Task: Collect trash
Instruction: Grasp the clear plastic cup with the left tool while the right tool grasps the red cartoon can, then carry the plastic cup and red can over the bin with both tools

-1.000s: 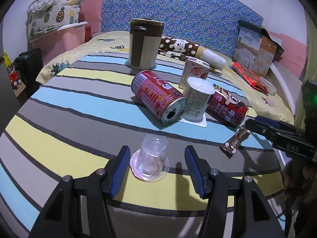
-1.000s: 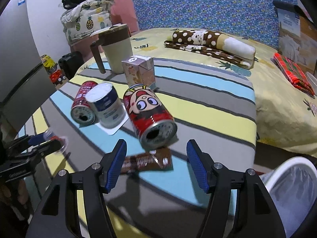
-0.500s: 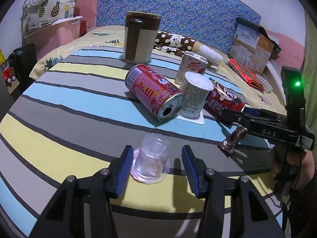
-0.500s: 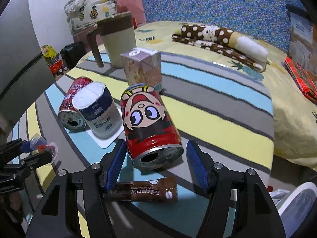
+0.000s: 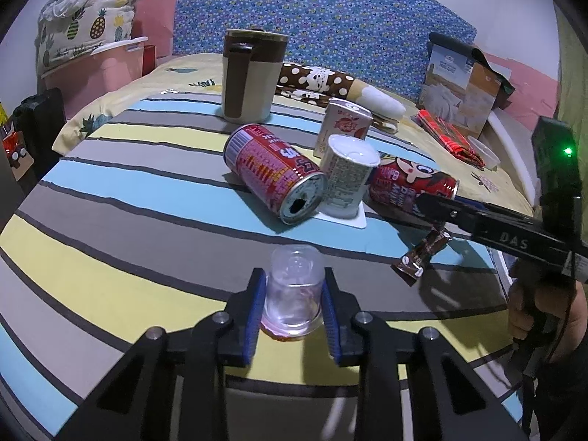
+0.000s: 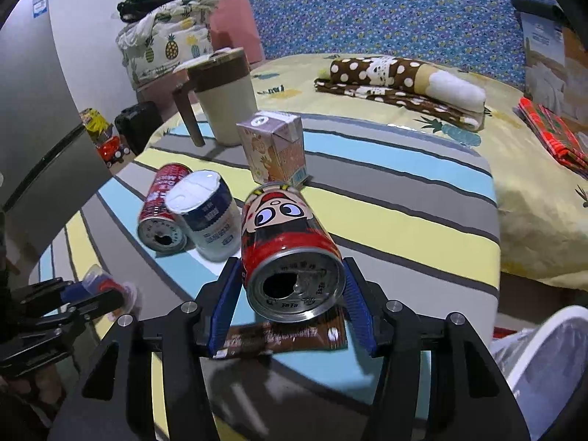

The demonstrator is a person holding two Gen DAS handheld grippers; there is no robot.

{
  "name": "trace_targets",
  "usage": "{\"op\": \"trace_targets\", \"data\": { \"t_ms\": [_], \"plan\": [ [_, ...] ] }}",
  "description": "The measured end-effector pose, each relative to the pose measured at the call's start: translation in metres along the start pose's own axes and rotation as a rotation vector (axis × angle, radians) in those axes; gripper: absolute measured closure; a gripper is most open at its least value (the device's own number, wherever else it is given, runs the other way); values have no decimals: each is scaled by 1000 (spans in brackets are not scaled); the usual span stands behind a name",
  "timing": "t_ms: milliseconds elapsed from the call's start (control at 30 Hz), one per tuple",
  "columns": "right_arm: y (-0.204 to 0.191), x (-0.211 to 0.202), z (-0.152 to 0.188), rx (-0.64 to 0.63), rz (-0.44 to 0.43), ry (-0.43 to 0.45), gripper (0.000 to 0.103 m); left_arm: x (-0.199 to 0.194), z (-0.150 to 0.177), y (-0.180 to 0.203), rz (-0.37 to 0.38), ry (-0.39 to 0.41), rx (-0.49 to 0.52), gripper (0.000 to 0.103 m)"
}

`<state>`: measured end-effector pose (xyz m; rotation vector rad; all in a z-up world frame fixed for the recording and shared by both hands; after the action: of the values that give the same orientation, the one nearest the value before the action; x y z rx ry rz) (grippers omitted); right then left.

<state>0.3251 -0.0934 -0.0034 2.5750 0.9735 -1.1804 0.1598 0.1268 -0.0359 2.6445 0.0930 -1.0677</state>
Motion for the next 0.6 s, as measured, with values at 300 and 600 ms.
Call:
{"op": "trace_targets", "data": {
  "t_ms": [300,600],
  "plan": [
    [2,-21,7,35,-7,39,48,-11,3,12,12,16,22,72],
    [2,-42,17,54,-6,76,48,-24,5,27,29,29,48,72]
  ]
}}
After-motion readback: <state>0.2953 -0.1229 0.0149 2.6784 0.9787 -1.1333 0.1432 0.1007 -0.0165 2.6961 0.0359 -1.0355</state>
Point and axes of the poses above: each gripper's, at about its wrist camera, not at the fingertips, and x roughly the way its jaws point, y to its right, z to its underside, the point moved 1 cm from there along x, roughly the way its jaws point, and after that the axes turned 3 degrees about z, right-handed, at the moved point
